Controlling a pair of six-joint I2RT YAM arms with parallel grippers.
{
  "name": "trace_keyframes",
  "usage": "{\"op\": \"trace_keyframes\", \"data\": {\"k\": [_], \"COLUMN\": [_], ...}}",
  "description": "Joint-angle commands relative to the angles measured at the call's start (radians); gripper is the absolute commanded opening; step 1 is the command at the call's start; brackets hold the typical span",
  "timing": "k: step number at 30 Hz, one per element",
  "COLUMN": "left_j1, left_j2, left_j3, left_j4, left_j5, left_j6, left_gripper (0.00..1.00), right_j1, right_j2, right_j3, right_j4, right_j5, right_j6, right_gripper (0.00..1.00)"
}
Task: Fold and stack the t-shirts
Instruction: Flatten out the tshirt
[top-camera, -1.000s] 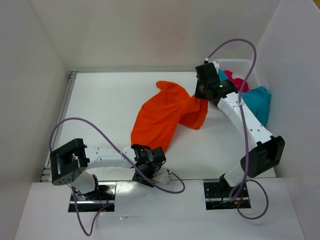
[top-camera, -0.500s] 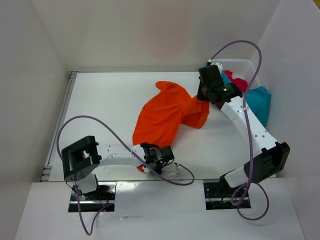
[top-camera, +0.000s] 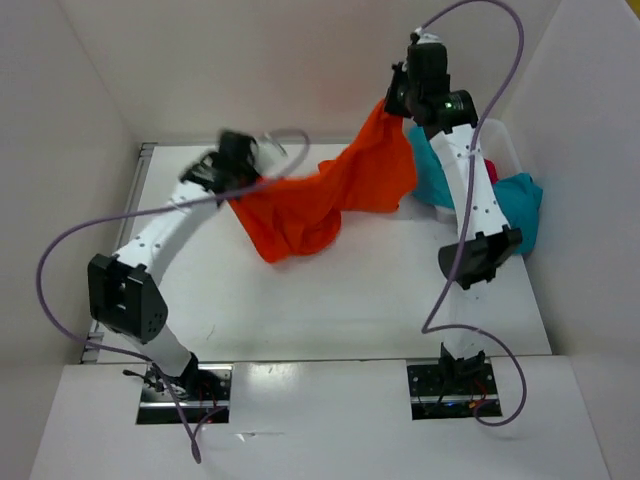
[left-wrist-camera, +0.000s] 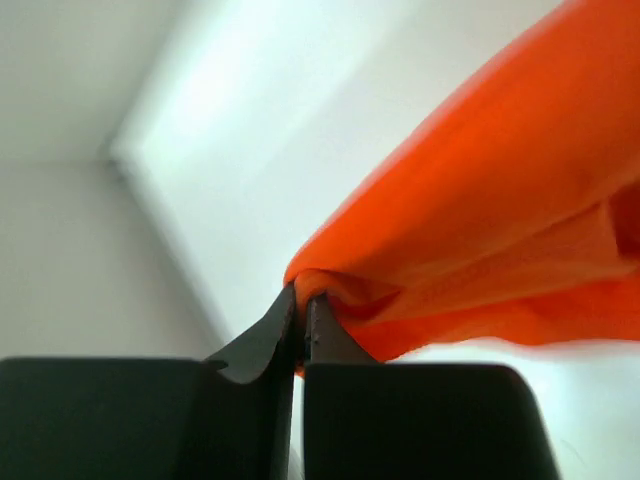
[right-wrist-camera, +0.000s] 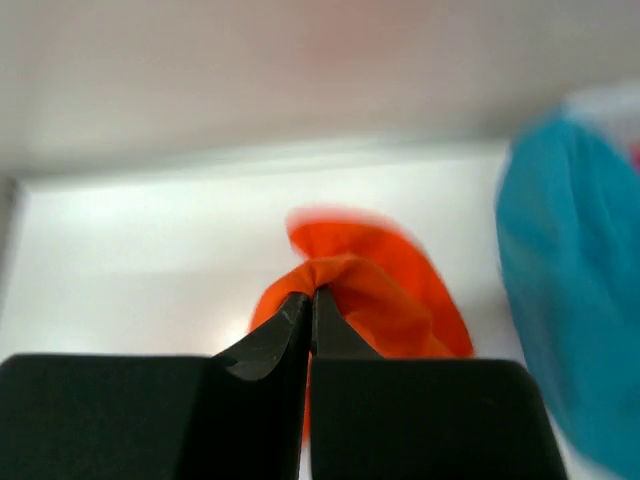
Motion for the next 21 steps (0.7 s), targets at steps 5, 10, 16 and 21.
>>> {"op": "trace_keyframes", "data": {"k": [5, 10, 16, 21], "left_j1": [0.439, 0.494, 0.505, 0.462], "left_j2": [0.082, 0.094, 0.021, -0.192], "left_j3": [0.932, 1.103, 0.794, 0.222], "left_j4": [0.025, 0.01, -0.072, 0.083], "left_j5": [0.054, 0.151, 0.271, 0.202], "left_j6": [-0.122, -0.112, 0.003, 0.192], "left_gripper": [0.0, 0.0, 0.0, 0.01], "right_j1": [-0.117, -0.183, -0.086, 0.083], "right_j2": [0.116, 0.014, -0.105, -0.228], "right_j3": [0.729, 0.73, 0.395, -0.07], "right_j4": [0.182, 0.192, 0.021, -0.019], "right_j5": [-0.083, -0.14, -0.11, 0.007], "right_j6": [0.08, 0.07, 0.023, 0.009], "right_gripper": [0.0, 0.0, 0.0, 0.0]}}
